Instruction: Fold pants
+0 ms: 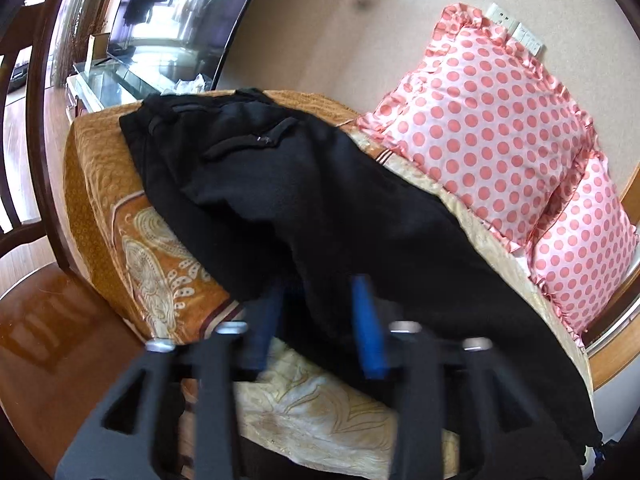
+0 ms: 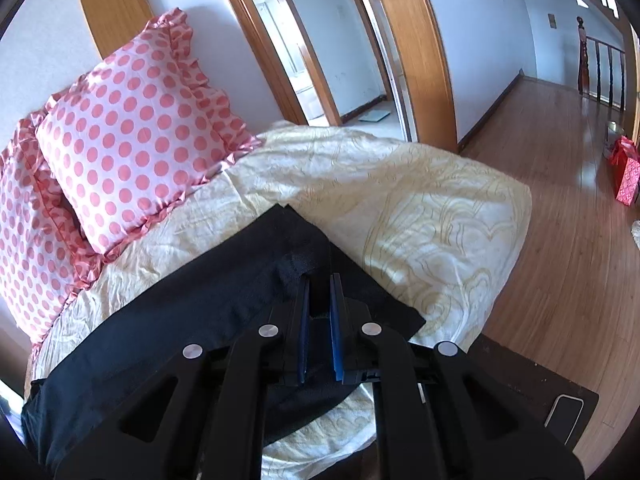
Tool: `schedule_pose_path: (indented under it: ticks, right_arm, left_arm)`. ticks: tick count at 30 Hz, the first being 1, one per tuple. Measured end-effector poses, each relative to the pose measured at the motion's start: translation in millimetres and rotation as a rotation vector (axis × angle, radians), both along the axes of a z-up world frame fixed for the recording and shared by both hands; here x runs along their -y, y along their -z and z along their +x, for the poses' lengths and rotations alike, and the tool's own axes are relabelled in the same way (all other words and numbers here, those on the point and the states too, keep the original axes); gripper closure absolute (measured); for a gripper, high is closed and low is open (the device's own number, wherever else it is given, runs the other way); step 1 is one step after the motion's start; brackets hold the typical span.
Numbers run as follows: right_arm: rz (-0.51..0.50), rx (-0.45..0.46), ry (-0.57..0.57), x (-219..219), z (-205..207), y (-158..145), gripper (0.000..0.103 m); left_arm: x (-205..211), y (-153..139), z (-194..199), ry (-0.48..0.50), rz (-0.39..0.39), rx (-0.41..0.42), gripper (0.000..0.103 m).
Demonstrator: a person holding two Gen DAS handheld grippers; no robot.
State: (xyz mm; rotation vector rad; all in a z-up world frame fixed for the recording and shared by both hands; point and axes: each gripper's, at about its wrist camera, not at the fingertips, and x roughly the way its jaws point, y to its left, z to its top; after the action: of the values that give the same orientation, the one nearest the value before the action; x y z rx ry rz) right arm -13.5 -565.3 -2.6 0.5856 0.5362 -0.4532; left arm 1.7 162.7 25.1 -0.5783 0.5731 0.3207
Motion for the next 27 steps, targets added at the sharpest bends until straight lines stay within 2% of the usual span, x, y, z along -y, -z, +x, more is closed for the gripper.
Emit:
schedule_pose_path:
  ticks: [2, 3, 4, 5, 8, 10, 12, 15, 18, 24, 26, 27]
  right_arm:
    - [0.008, -0.002, -0.007, -3, -5, -2, 0.084]
    - [0.008, 0.003, -0.013, -5, -8, -4, 0.069]
    - [0.001, 0.009, -0.024, -10, -12, -7, 0.049]
    - [-0.007, 0.015, -0.033, -15, -16, -10, 0.045]
    - [-0.005, 0.054, -0.120, -39, -25, -19, 0.044]
    - [0.072, 0.076, -0.220, -54, -24, -14, 0.045]
    - [0.149, 0.059, -0.287, -67, -16, -5, 0.047]
    - [0.256, 0.049, -0.331, -72, -2, 11, 0.050]
    - [0.283, 0.011, -0.295, -71, 5, 23, 0.050]
    - [0.321, 0.074, -0.217, -53, 14, 28, 0.051]
    - [0.352, 0.105, -0.192, -43, 18, 32, 0.055]
    - [0.358, 0.116, -0.183, -40, 20, 33, 0.060]
  left_arm:
    - [4, -6, -3, -0.026, 0.040, 0.016, 0.034]
    - [5, -8, -4, -0.032, 0.058, 0.021, 0.029]
    - [7, -10, -5, -0.036, 0.082, 0.027, 0.025]
    - [9, -12, -5, -0.033, 0.098, 0.028, 0.022]
    - [10, -14, -2, -0.019, 0.134, 0.015, 0.020]
    - [9, -13, 0, -0.015, 0.153, 0.004, 0.020]
    - [6, -13, 3, -0.014, 0.148, -0.001, 0.020]
    - [2, -12, 4, -0.014, 0.129, 0.001, 0.020]
    - [-2, -14, 3, -0.015, 0.132, 0.002, 0.020]
    - [-8, -18, 4, -0.022, 0.150, 0.006, 0.020]
    - [-9, -18, 5, -0.020, 0.146, 0.004, 0.020]
    - [-10, -18, 5, -0.020, 0.144, 0.002, 0.020]
